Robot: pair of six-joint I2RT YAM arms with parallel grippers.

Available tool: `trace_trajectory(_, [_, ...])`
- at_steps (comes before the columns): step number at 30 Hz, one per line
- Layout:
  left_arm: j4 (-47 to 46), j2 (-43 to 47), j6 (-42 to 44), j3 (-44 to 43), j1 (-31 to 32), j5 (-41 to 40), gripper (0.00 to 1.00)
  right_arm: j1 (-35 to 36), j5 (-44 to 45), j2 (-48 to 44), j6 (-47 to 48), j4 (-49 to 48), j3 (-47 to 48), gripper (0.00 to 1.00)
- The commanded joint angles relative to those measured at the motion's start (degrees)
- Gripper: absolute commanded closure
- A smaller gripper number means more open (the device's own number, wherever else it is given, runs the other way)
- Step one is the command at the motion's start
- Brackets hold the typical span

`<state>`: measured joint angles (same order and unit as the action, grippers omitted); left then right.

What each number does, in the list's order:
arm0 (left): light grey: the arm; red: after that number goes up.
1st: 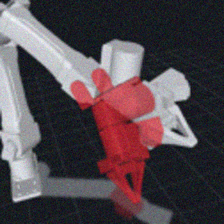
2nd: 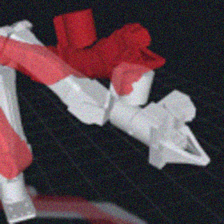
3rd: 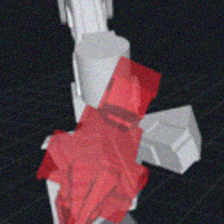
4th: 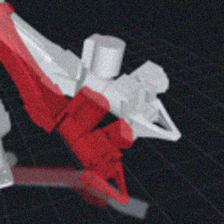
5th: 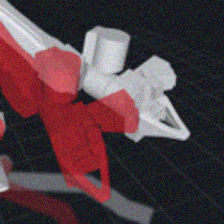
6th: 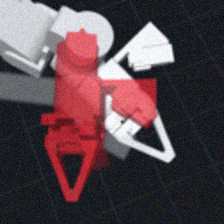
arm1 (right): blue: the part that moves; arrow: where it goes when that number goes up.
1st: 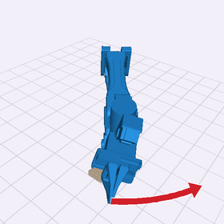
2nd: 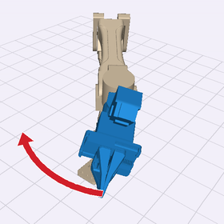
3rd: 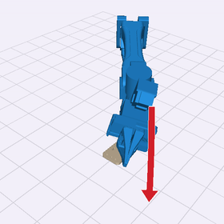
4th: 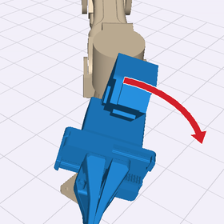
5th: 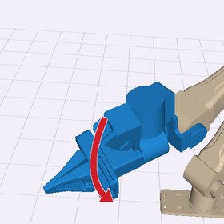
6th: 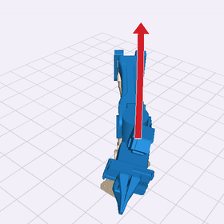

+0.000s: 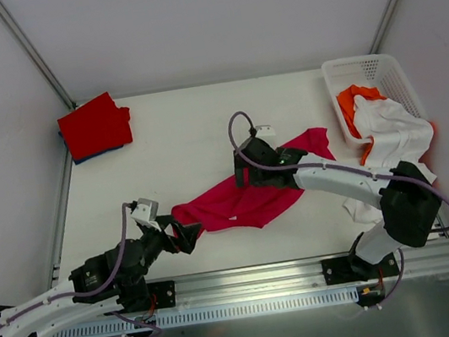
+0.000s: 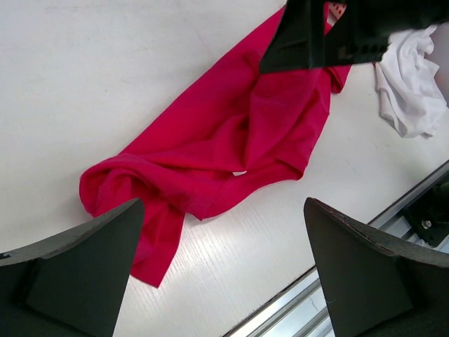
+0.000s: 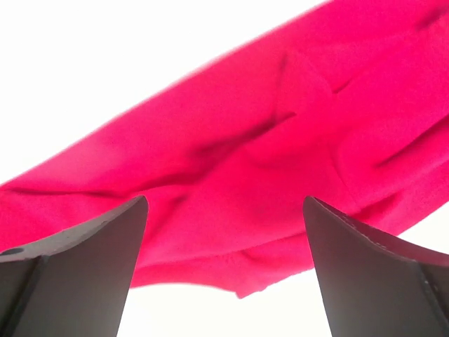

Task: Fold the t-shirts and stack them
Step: Flatten the tshirt out

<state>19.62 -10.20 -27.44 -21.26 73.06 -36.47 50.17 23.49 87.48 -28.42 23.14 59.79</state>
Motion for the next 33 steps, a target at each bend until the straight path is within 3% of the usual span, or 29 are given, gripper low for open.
trace_trajectory(1, [-0.4, -1.5, -0.6, 0.2, -0.1, 0.9, 0.01, 0.1, -1.3, -5.6, 1.3, 9.3, 5.9, 0.02])
trace_trajectory(5, [-0.5, -4.3, -0.9, -0.2, -0.1, 0.8, 0.01, -0.8, 0.8, -10.8, 3.2, 10.7, 6.0, 0.01])
trace_trajectory(8, [-0.5, -4.7, -1.0, -0.3, -0.1, 0.7, 0.01, -5.2, 0.1, -11.2, 3.7, 10.0, 4.3, 0.01])
trace_trajectory(17, [-0.5, -0.1, -0.9, 0.8, -0.1, 1.3, 0.01, -15.5, -8.3, 0.1, 6.9, -6.3, -3.9, 0.05])
trace_trajectory(33, [-0.5, 0.1, -0.9, 1.0, -0.1, 0.1, 0.01, -17.5, -12.8, 10.5, 8.7, -7.9, 3.5, 0.08])
